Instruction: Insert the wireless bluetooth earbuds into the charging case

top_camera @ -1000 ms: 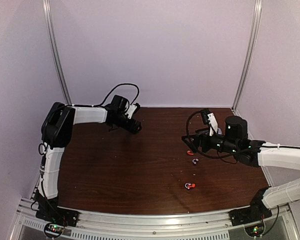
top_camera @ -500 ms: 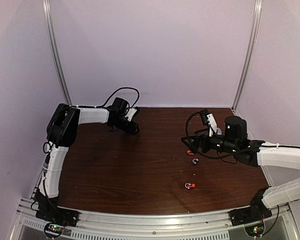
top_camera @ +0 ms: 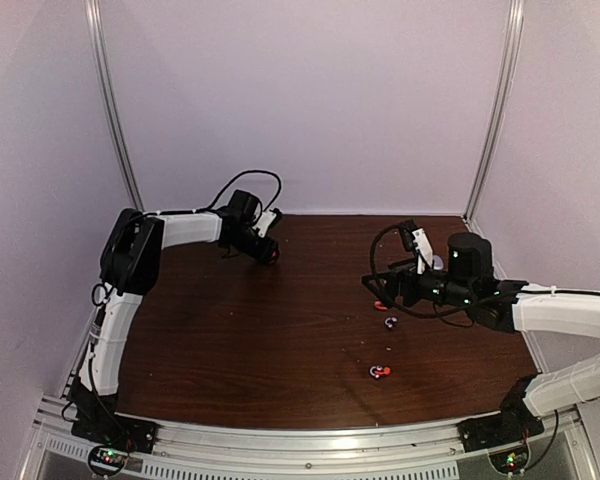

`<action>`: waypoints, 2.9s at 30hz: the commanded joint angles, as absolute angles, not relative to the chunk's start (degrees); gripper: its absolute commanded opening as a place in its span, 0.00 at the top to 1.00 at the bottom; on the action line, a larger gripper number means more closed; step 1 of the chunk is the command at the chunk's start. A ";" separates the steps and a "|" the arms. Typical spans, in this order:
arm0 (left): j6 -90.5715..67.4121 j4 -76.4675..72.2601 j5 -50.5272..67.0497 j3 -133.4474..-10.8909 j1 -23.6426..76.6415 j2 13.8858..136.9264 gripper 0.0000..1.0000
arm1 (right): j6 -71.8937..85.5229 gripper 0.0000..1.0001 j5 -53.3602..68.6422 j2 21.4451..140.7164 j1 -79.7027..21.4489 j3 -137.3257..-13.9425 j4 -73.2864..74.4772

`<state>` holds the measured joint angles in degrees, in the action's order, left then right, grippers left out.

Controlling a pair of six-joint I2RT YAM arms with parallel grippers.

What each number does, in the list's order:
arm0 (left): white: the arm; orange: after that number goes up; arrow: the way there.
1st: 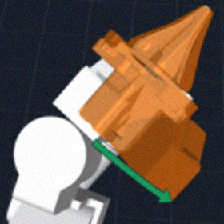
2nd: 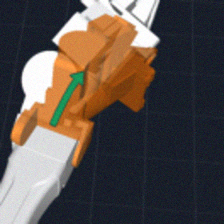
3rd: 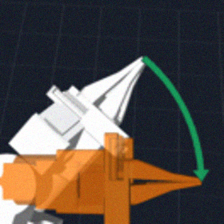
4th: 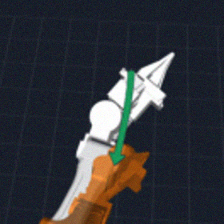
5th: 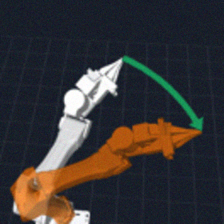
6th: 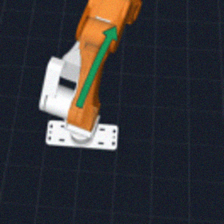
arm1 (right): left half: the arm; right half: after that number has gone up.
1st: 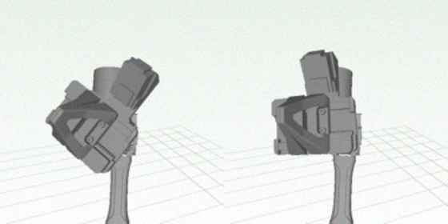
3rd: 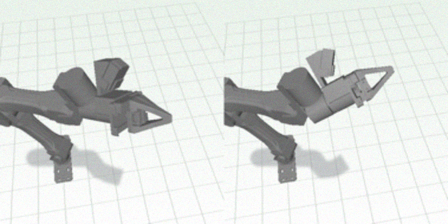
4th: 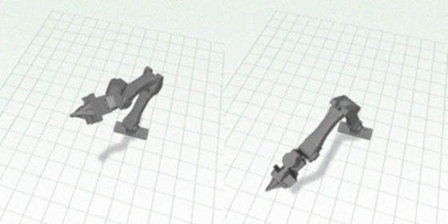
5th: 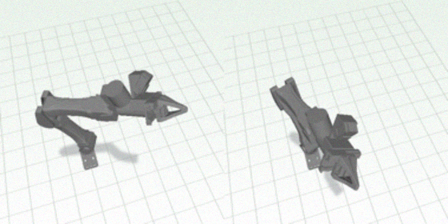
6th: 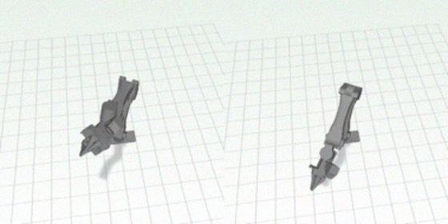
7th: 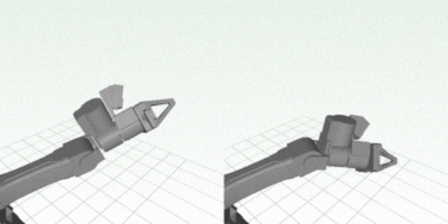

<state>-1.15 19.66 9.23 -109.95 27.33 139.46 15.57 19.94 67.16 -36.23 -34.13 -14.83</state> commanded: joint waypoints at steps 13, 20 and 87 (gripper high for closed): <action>-9.20 16.84 6.48 -88.40 29.53 123.55 0.61 | 15.53 0.00 22.73 68.44 -35.69 -34.28 -17.66; -14.20 16.17 6.86 -74.49 31.35 112.61 0.52 | 15.15 0.00 23.38 69.26 -35.56 -33.55 -18.57; -41.40 6.35 2.66 -73.72 48.00 101.93 0.63 | 28.81 0.09 12.04 90.52 -46.96 -33.99 -47.20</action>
